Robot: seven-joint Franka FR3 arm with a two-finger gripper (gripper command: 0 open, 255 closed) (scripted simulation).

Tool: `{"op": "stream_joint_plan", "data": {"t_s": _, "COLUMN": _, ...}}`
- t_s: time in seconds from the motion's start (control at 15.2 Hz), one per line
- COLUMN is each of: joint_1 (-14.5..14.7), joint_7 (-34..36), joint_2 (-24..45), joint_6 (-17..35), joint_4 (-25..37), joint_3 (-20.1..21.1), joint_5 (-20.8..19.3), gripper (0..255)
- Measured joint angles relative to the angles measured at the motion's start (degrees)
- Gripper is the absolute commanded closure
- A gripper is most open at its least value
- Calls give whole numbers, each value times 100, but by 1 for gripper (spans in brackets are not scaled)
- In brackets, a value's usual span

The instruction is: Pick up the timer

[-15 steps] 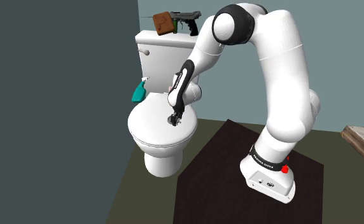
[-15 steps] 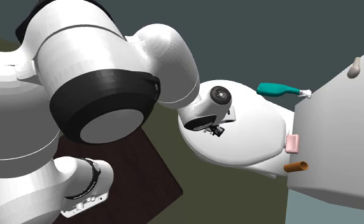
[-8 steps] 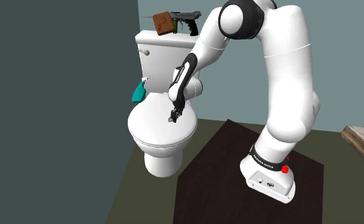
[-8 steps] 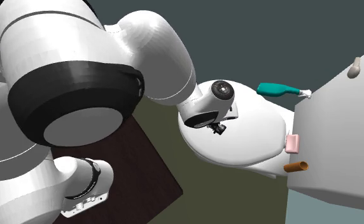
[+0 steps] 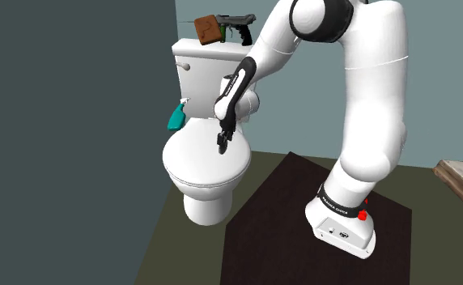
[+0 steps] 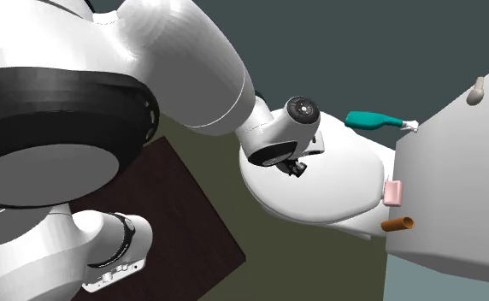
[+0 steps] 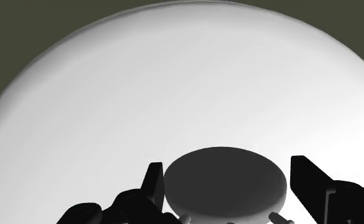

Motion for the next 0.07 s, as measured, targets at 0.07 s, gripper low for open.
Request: {"op": "stream_joint_plan", "data": {"t_s": 0.07, "joint_1": 3, "joint_7": 3, "joint_2": -64, "joint_6": -45, "joint_4": -20, "joint_3": -10, "joint_5": -9, "gripper": 255}}
